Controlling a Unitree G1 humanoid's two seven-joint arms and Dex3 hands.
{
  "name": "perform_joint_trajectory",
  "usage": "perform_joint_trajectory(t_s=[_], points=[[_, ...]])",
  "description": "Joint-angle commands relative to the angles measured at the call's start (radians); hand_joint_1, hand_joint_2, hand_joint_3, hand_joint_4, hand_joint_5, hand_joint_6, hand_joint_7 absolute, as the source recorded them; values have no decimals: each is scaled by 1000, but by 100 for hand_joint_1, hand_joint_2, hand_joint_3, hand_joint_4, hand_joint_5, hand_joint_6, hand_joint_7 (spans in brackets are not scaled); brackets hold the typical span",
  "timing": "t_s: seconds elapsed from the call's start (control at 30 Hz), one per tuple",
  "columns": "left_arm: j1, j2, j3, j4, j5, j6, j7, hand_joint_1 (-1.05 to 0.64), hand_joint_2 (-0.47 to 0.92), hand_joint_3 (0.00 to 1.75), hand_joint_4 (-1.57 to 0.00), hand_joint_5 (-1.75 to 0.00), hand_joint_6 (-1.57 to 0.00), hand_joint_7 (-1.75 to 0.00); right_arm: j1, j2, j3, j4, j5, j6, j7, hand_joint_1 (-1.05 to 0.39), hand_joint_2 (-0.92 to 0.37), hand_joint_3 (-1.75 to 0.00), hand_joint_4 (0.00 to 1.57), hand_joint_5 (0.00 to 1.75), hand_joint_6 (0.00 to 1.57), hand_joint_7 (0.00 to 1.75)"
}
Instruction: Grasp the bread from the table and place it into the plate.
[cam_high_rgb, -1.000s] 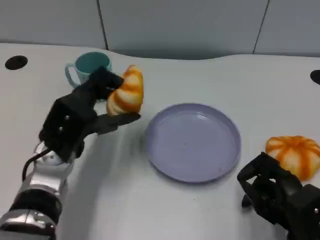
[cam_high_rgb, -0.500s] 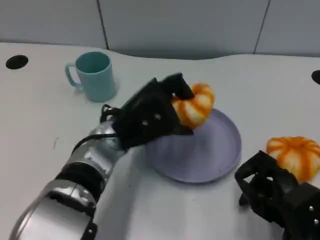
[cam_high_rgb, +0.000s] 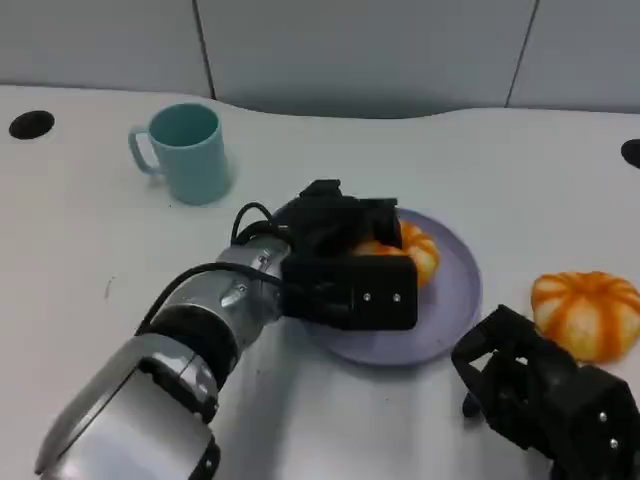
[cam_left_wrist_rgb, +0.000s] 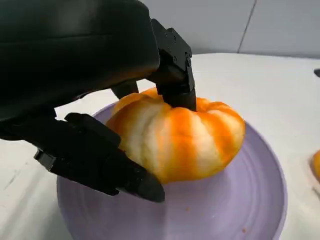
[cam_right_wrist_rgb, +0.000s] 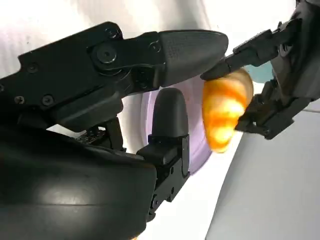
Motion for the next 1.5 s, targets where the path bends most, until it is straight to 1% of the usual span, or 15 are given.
perform_joint_trajectory(t_s=[0.03,0.23,0.97,1.0,1.03,1.07,1.1,1.13,1.17,1.23,1.33,1.4,1.5], points=[[-29,16,-25,8,20,-21,6,-52,91,0,-24,-64,-41,-27,12,-5,-5,-15,4,-6,-3,-30,-92,-34,62,175,40,175],[-30,17,-28,9,18,-22,7,-52,91,0,-25,-60,-44,-20,12,-4,-5,-15,4,-6,-3,-30,-92,-34,63,175,40,175],[-30,17,-29,9,17,-22,7,-52,91,0,-26,-58,-48,-12,12,-4,-5,-15,4,-6,-3,-30,-92,-34,63,175,40,175],[-40,23,-36,8,23,-27,-9,-59,91,3,-20,-49,-40,-9,10,-6,-7,-15,6,-5,-1,-30,-92,-34,63,175,40,175],[37,91,135,-82,-213,-71,-221,-73,91,10,-10,-27,-25,-5,8,-14,-17,-7,15,-16,7,-30,-92,-34,62,175,40,175],[165,153,317,-221,-488,-80,-433,-77,92,12,-11,-16,-18,-4,3,-23,-26,3,24,-23,15,-27,-92,-34,61,175,40,175],[275,196,454,-345,-704,-65,-598,-78,92,14,-17,-16,-20,-5,-1,-29,-32,14,32,-33,25,-27,-92,-34,59,175,39,175],[359,222,536,-440,-845,-49,-701,-77,92,15,-21,-16,-22,-6,-3,-33,-36,21,37,-40,31,-27,-92,-34,59,175,38,175],[407,229,559,-496,-898,-30,-737,-72,92,15,-24,-16,-25,-6,-3,-33,-37,22,38,-41,33,-27,-92,-34,59,175,38,175],[444,236,569,-550,-932,-8,-767,-66,92,16,-27,-16,-27,-6,-1,-31,-38,20,37,-40,33,-27,-92,-35,59,175,38,175],[511,242,601,-651,-1017,81,-826,-72,92,14,-29,-15,-30,-6,3,-22,-38,10,29,-30,21,-27,-92,-34,58,175,37,175],[561,238,632,-724,-1086,144,-848,-69,92,13,-34,-18,-36,-7,6,-19,-37,1,30,-18,21,-27,-92,-34,56,175,37,175],[599,239,649,-800,-1123,211,-857,-66,92,13,-38,-19,-40,-8,7,-19,-37,-2,32,-14,22,-27,-92,-34,56,175,37,175]])
